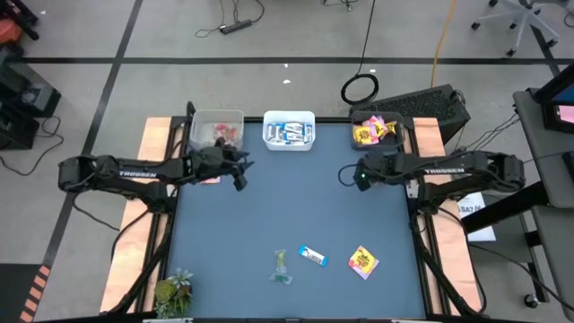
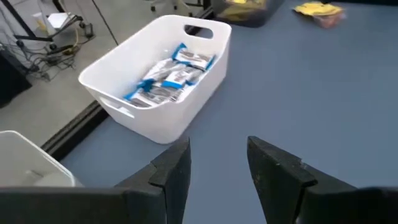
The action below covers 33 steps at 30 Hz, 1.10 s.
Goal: Sort candy
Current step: Put the yellow candy into the black bin
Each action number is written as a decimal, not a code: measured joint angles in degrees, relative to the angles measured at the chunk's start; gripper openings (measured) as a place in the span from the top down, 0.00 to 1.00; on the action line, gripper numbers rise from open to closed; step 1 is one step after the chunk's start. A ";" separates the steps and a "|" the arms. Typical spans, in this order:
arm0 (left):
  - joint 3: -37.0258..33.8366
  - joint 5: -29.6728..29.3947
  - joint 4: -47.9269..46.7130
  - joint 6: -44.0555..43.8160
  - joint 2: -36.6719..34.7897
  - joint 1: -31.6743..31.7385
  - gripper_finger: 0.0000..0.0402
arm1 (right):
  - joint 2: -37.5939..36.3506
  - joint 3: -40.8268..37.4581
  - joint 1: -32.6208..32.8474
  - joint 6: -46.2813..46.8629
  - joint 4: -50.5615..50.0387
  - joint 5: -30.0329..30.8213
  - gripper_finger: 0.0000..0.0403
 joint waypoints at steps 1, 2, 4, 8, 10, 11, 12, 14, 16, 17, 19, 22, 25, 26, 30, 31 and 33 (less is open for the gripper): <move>-0.44 0.02 0.44 0.00 0.00 -0.37 0.59 | 0.23 -0.26 -1.05 -0.27 0.11 -0.16 0.70; -0.70 0.05 0.45 -0.01 0.00 -0.60 0.59 | 0.57 -0.40 -2.08 -0.66 0.12 -0.75 0.66; -1.13 0.06 0.48 -0.01 0.00 -1.17 0.59 | 1.37 -0.87 -3.80 -1.73 1.11 -1.77 0.61; -1.29 0.04 0.42 0.00 0.00 -2.04 0.59 | 3.34 -2.74 -6.88 -5.70 6.16 -3.95 0.55; -1.29 0.04 0.37 0.05 0.00 -2.42 0.59 | 4.41 -3.50 -8.13 -6.34 7.35 -4.66 0.55; -1.29 0.04 0.38 0.05 0.00 -2.61 0.59 | 4.98 -3.75 -8.61 -6.39 7.45 -4.56 0.56; -1.29 0.04 0.39 0.05 0.00 -2.67 0.59 | 5.55 -3.94 -9.15 -6.50 7.52 -4.43 0.56; -1.29 0.04 0.39 0.04 0.00 -2.89 0.59 | 6.61 -4.17 -10.14 -7.25 7.60 -4.25 0.58; -1.29 0.04 0.39 0.06 0.00 -3.04 0.59 | 7.43 -4.04 -10.81 -8.06 7.88 -4.31 0.60; -1.29 0.03 0.39 0.04 0.00 -3.15 0.59 | 7.66 -3.98 -11.11 -8.69 8.05 -4.34 0.61; -1.29 0.04 0.39 0.06 0.00 -3.45 0.59 | 7.90 -3.97 -11.47 -9.95 8.57 -4.70 0.65; -1.29 0.01 0.37 0.04 0.00 -4.10 0.59 | 7.95 -3.99 -11.99 -10.78 9.13 -4.96 0.72; -1.29 0.00 0.37 0.04 0.00 -4.95 0.59 | 8.03 -4.12 -12.27 -12.18 9.50 -4.87 0.83; -1.29 0.00 0.37 0.04 0.00 -5.18 0.59 | 8.07 -4.15 -12.29 -12.75 9.68 -4.76 0.88; -1.29 0.00 0.39 0.08 0.00 -5.67 0.59 | 7.46 -4.24 -12.32 -15.17 10.15 -6.05 0.98; -1.29 0.00 0.41 0.06 0.00 -5.68 0.59 | 7.03 -4.18 -12.34 -15.33 9.98 -6.77 0.97; -1.29 0.00 0.37 0.06 0.00 -5.68 0.59 | 5.92 -3.65 -12.30 -15.33 9.24 -7.35 0.96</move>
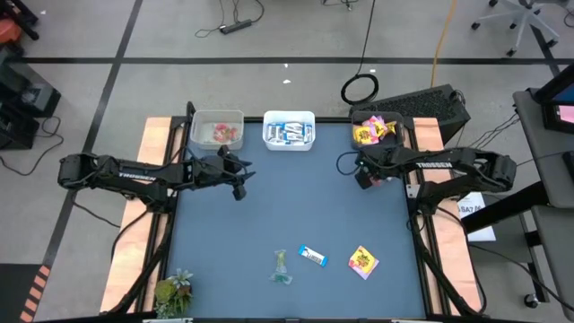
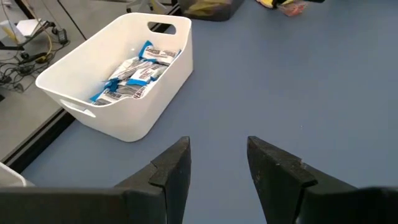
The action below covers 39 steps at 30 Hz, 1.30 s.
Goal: Sort candy
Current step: Put the yellow candy into the black bin
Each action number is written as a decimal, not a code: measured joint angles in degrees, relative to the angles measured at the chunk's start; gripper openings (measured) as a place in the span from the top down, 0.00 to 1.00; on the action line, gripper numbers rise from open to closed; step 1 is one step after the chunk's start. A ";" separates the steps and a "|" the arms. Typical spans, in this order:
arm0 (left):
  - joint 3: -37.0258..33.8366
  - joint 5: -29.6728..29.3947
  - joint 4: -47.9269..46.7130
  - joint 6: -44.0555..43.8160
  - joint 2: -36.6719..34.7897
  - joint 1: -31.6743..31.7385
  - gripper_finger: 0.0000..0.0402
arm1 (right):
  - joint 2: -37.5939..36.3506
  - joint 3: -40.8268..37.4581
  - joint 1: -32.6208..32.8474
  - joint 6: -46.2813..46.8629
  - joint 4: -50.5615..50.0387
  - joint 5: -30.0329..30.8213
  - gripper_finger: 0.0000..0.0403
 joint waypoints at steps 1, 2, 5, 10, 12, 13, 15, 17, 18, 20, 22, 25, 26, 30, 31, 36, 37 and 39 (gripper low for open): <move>0.00 0.00 -0.01 0.00 0.00 0.00 0.59 | -0.64 0.36 0.08 0.07 -0.10 -0.04 0.96; 0.00 0.00 -0.04 0.00 0.00 0.00 0.59 | -1.14 0.69 0.12 0.39 -0.34 -0.04 0.96; 0.00 0.00 -0.09 0.00 0.00 0.00 0.59 | -1.76 0.93 0.14 0.15 -1.32 -0.23 0.93; 0.00 0.61 -0.32 -0.02 0.00 -0.02 0.59 | -1.76 0.95 0.14 0.20 -1.51 -0.01 0.76; 0.00 0.83 -0.45 -0.02 0.00 -0.36 0.59 | -1.76 0.99 0.16 0.35 -1.51 1.40 0.67; 0.00 0.99 -0.53 -0.02 0.00 -0.51 0.59 | -1.76 0.99 0.14 0.39 -1.49 2.41 0.62; 0.00 1.03 -0.66 -0.02 0.00 -1.02 0.59 | -1.55 1.01 0.03 0.44 -1.50 3.96 0.54; 0.00 1.05 -0.64 0.00 0.00 -1.48 0.59 | -0.82 1.02 -0.54 0.44 -1.50 4.51 0.47; 0.00 1.05 -0.65 0.00 0.00 -1.73 0.59 | -0.21 0.98 -0.96 0.42 -1.38 4.54 0.44; 0.00 1.05 -0.64 0.00 0.00 -2.10 0.59 | 1.20 0.47 -1.81 0.43 -1.21 4.66 0.41; 0.00 1.05 -0.63 0.02 0.00 -2.39 0.59 | 2.34 0.08 -2.39 0.34 -1.03 4.93 0.41; 0.00 1.05 -0.61 0.02 0.00 -2.58 0.59 | 3.42 -0.29 -2.92 0.48 -0.92 4.70 0.45; 0.00 1.05 -0.63 0.02 0.00 -2.58 0.59 | 3.50 -0.33 -2.90 0.48 -0.83 4.67 0.47; 0.00 1.05 -0.63 0.04 0.00 -2.58 0.59 | 3.49 -0.40 -2.90 0.30 -0.43 3.75 0.65; 0.00 1.05 -0.62 0.04 0.00 -2.57 0.59 | 3.51 -0.42 -2.90 0.01 -0.40 3.53 0.71; 0.00 1.05 -0.61 0.07 0.00 -2.56 0.59 | 3.22 -0.49 -2.73 -2.72 -0.07 1.42 0.97; 0.00 1.05 -0.61 0.07 0.00 -2.56 0.59 | 2.91 -0.46 -2.69 -2.76 -0.20 1.44 0.97; 0.00 1.05 -0.61 0.08 0.00 -2.56 0.59 | 1.74 -0.15 -2.69 -2.78 -1.56 1.56 0.98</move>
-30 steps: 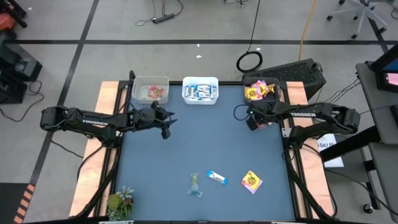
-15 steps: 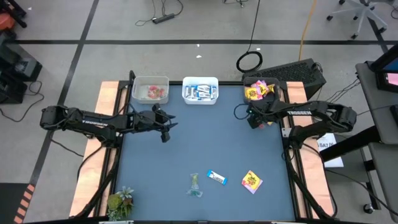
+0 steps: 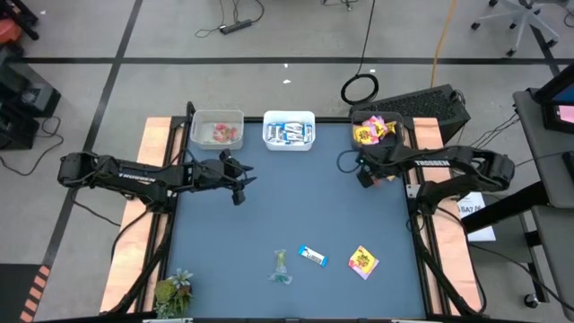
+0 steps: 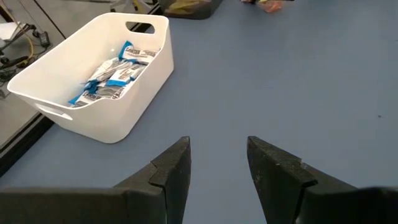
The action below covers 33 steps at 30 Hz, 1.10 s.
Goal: Sort candy
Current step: Put the yellow candy into the black bin
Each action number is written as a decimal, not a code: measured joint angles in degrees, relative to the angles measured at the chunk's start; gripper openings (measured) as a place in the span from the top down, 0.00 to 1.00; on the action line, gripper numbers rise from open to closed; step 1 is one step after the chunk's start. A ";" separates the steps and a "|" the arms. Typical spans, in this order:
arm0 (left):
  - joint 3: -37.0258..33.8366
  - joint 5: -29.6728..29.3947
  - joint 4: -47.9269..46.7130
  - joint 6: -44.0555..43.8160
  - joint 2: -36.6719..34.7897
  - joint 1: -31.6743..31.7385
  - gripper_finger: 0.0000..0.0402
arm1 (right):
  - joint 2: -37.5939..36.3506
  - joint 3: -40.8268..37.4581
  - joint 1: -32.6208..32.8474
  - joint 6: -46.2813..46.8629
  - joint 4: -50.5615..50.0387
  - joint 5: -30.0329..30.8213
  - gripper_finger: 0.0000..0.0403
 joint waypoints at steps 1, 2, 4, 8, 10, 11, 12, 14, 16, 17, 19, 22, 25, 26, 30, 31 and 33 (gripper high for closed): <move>0.00 0.00 0.00 0.01 0.00 0.00 0.59 | -0.73 0.28 0.24 -0.22 -0.92 0.02 0.99; 0.00 -0.01 0.00 0.00 0.00 0.00 0.59 | -1.57 0.63 0.64 -0.34 -1.53 0.16 0.99; 0.00 -0.02 0.00 0.01 0.00 0.00 0.59 | -3.52 2.25 1.51 -0.56 -1.17 0.16 1.00; 0.00 -0.02 0.02 0.01 0.00 0.03 0.59 | -6.74 4.63 3.04 -1.24 -3.15 1.39 1.00; 0.00 -0.02 0.04 0.01 0.00 0.04 0.59 | -8.02 6.37 3.29 -1.57 -3.00 2.10 1.00; 0.02 -0.02 0.04 0.01 0.00 0.02 0.59 | -8.58 7.09 3.34 -2.07 -2.89 2.64 1.00; 0.02 -0.02 0.04 0.01 0.00 0.02 0.59 | -8.98 7.76 3.33 -2.39 -3.09 3.12 1.00; 0.02 -0.02 0.04 0.01 0.00 0.02 0.59 | -9.58 9.46 3.25 -3.25 -2.79 3.58 1.00; 0.02 -0.03 0.04 -0.01 0.00 0.00 0.59 | -10.26 11.35 3.18 -4.52 -2.31 4.35 1.00; 0.02 -0.03 0.04 -0.01 0.00 0.00 0.59 | -10.45 12.35 3.17 -5.10 -2.26 4.85 1.00; 0.02 -0.02 0.04 0.00 0.00 0.00 0.59 | -10.80 14.05 2.74 -6.42 -1.72 5.32 1.00; 0.02 -0.04 0.04 0.00 0.00 0.00 0.59 | -11.02 16.82 1.14 -7.72 -0.42 7.01 1.00; 0.02 -0.04 0.02 -0.01 0.00 0.00 0.59 | -10.97 18.31 -1.55 -9.74 0.79 7.92 1.00; 0.02 -0.04 0.04 -0.02 0.00 0.00 0.59 | -10.97 18.53 -2.59 -10.73 1.96 7.93 1.00; 0.02 -0.04 0.04 -0.05 0.00 -0.02 0.59 | -10.60 18.63 -7.26 -14.37 4.53 7.54 1.00; 0.02 -0.04 0.04 -0.05 0.00 -0.02 0.59 | -10.26 18.63 -8.33 -14.90 4.52 7.52 1.00; 0.02 -0.04 0.02 -0.03 0.00 -0.02 0.59 | -9.22 18.63 -10.48 -15.52 3.67 7.47 1.00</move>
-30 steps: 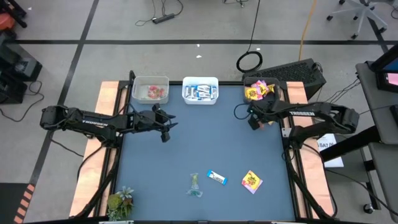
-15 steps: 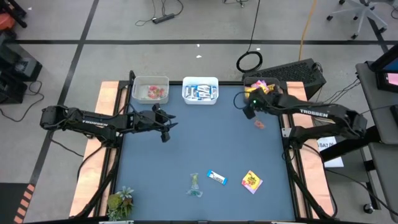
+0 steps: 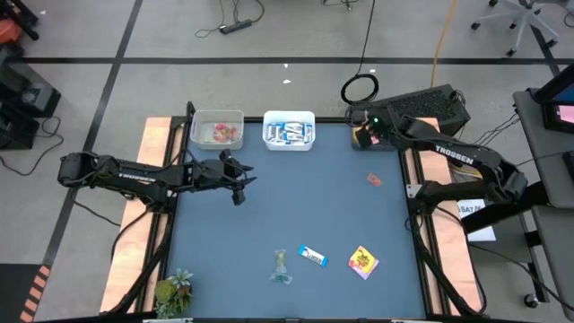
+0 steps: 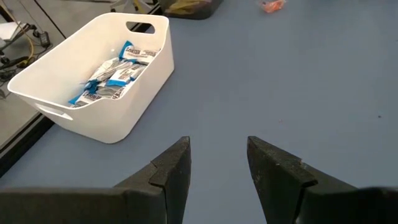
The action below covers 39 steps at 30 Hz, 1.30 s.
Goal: Sort candy
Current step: Put the yellow candy into the black bin
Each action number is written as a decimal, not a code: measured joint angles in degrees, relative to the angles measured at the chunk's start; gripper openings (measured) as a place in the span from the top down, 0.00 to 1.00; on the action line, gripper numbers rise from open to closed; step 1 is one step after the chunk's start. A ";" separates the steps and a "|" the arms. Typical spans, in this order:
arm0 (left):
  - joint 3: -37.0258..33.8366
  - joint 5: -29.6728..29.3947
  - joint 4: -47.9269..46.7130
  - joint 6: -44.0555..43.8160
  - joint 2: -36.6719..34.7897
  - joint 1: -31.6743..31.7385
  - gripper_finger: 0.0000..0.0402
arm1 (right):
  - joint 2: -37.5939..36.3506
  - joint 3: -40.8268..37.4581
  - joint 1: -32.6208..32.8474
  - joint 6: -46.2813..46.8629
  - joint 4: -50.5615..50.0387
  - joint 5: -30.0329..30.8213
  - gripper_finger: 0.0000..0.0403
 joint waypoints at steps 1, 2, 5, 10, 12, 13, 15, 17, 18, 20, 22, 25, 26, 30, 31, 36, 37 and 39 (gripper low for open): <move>0.00 0.00 0.00 0.00 0.00 0.00 0.59 | 0.65 0.00 -0.92 -0.13 -0.69 -0.04 1.00; 0.00 0.00 0.02 -0.02 0.00 0.00 0.59 | 1.36 0.00 -1.75 -0.09 -1.68 0.01 1.00; 0.00 0.00 0.02 0.00 0.00 0.00 0.59 | 3.54 -0.02 -3.78 1.91 -5.19 1.22 1.00; 0.00 0.00 0.02 0.00 0.00 0.00 0.59 | 7.15 -0.02 -5.62 5.09 -7.88 3.59 1.00; 0.00 0.00 0.02 0.00 0.00 0.00 0.59 | 8.64 -0.02 -6.07 5.21 -7.67 4.54 1.00; 0.00 0.00 0.02 0.00 0.00 0.00 0.59 | 9.44 -0.02 -6.29 5.25 -7.56 5.19 1.00; 0.00 0.00 0.00 0.00 0.00 0.00 0.59 | 10.98 -0.02 -6.81 5.53 -7.45 6.18 1.00; 0.00 0.00 0.00 -0.02 0.00 0.00 0.59 | 12.26 -0.02 -7.15 6.13 -7.42 7.22 1.00; 0.00 0.00 0.00 -0.02 0.00 0.00 0.59 | 12.88 -0.02 -7.16 6.64 -7.40 8.06 1.00; 0.00 0.00 -0.02 -0.02 0.00 0.00 0.59 | 13.78 -0.02 -7.12 7.26 -7.51 8.72 1.00; 0.00 0.00 -0.01 -0.02 0.00 0.00 0.59 | 14.03 -0.02 -7.11 7.38 -7.75 8.84 0.99; 0.00 0.00 -0.02 -0.02 0.00 0.00 0.59 | 13.93 0.09 -7.03 7.57 -9.10 8.65 0.94; 0.00 0.00 -0.02 -0.03 0.00 0.00 0.59 | 13.86 0.50 -6.93 8.09 -10.29 8.60 0.91; 0.00 0.00 -0.02 -0.04 0.00 0.00 0.59 | 13.70 2.48 -6.57 10.04 -13.71 9.46 0.77; 0.00 0.00 -0.02 -0.04 0.00 0.00 0.59 | 13.70 2.71 -6.53 10.01 -13.66 9.40 0.73; 0.00 0.00 -0.02 -0.04 0.00 0.00 0.59 | 13.70 2.70 -6.53 9.42 -11.21 6.93 0.69; 0.00 0.00 -0.02 -0.05 0.00 0.00 0.59 | 13.70 2.54 -6.53 8.90 -10.39 6.19 0.71; 0.00 0.00 -0.02 -0.06 0.00 0.00 0.59 | 13.70 2.26 -6.53 8.06 -8.37 3.98 0.78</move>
